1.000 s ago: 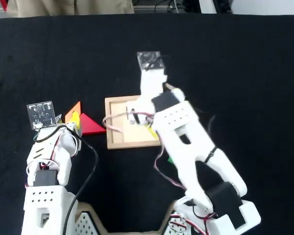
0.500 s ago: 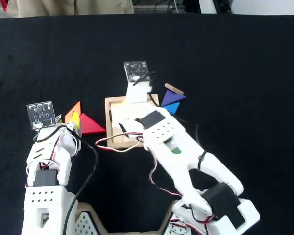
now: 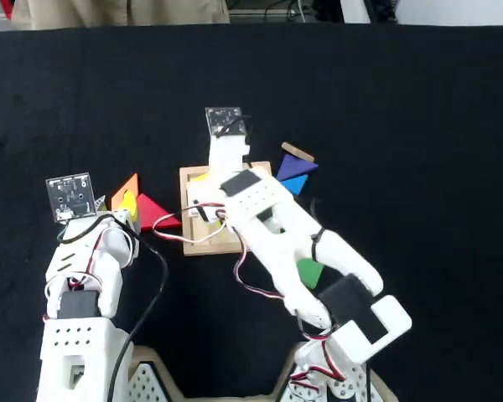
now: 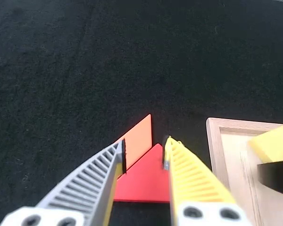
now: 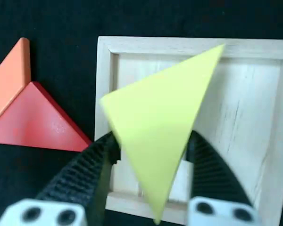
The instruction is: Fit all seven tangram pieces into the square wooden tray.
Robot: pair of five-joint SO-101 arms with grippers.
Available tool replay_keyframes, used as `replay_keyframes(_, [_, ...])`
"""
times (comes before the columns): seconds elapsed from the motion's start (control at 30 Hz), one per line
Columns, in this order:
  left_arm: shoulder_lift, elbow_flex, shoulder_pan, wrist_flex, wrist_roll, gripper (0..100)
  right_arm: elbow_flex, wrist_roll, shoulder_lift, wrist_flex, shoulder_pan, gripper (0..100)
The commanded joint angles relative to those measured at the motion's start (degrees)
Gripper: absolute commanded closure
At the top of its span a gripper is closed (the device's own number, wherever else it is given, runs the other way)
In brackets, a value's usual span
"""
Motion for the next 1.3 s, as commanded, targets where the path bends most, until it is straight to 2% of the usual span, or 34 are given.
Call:
replay_keyframes(0.0, [-0.7, 0.7, 0.7, -2.5, -0.3, 85, -3.5, -0.5, 0.0, 1.5, -0.6, 65.7])
replay_keyframes(0.2, [-0.7, 0.8, 0.7, -2.9, -0.3, 85, -2.0, -0.2, -0.8, 1.8, -0.7, 64.5])
replay_keyframes(0.3, [-0.7, 0.8, 0.7, -2.9, -0.3, 85, -3.1, 0.7, -2.3, 5.8, -0.3, 64.6])
replay_keyframes(0.33, [-0.7, 0.8, 0.7, -2.9, -0.3, 85, -4.4, 3.1, -3.3, 7.4, 0.3, 65.2])
replay_keyframes(0.4, [-0.7, 0.8, 0.7, -3.0, -0.3, 85, -8.4, 12.5, -4.5, 9.9, 1.5, 71.1])
replay_keyframes(0.47, [-0.7, 0.8, 0.7, -3.0, -0.3, 85, -13.2, 23.9, -4.6, 10.7, 2.5, 83.8])
replay_keyframes(0.53, [-0.7, 0.8, 0.7, -3.0, -0.3, 85, -17.5, 31.1, -2.6, 10.3, 3.4, 99.3])
replay_keyframes(0.57, [-0.7, 0.8, 0.7, -3.0, -0.3, 85, -19.3, 32.9, -0.7, 10.0, 3.6, 97.7])
replay_keyframes(0.6, [-0.7, 0.8, 0.7, -3.0, -0.3, 85, -20.9, 33.4, 1.5, 10.4, 3.7, 94.7])
replay_keyframes(0.7, [-0.7, 0.8, 0.7, -3.0, -0.3, 85, -26.0, 33.8, 10.1, 10.5, 3.7, 98.9])
replay_keyframes(0.93, [-0.7, 0.8, 0.7, -3.0, -0.3, 85, -40.8, 33.8, 25.8, 12.3, 7.5, 98.8])
replay_keyframes(1.27, [-0.7, 0.8, 0.7, -3.1, -0.3, 85, -46.6, 33.9, 30.4, 19.6, 8.1, 98.8])
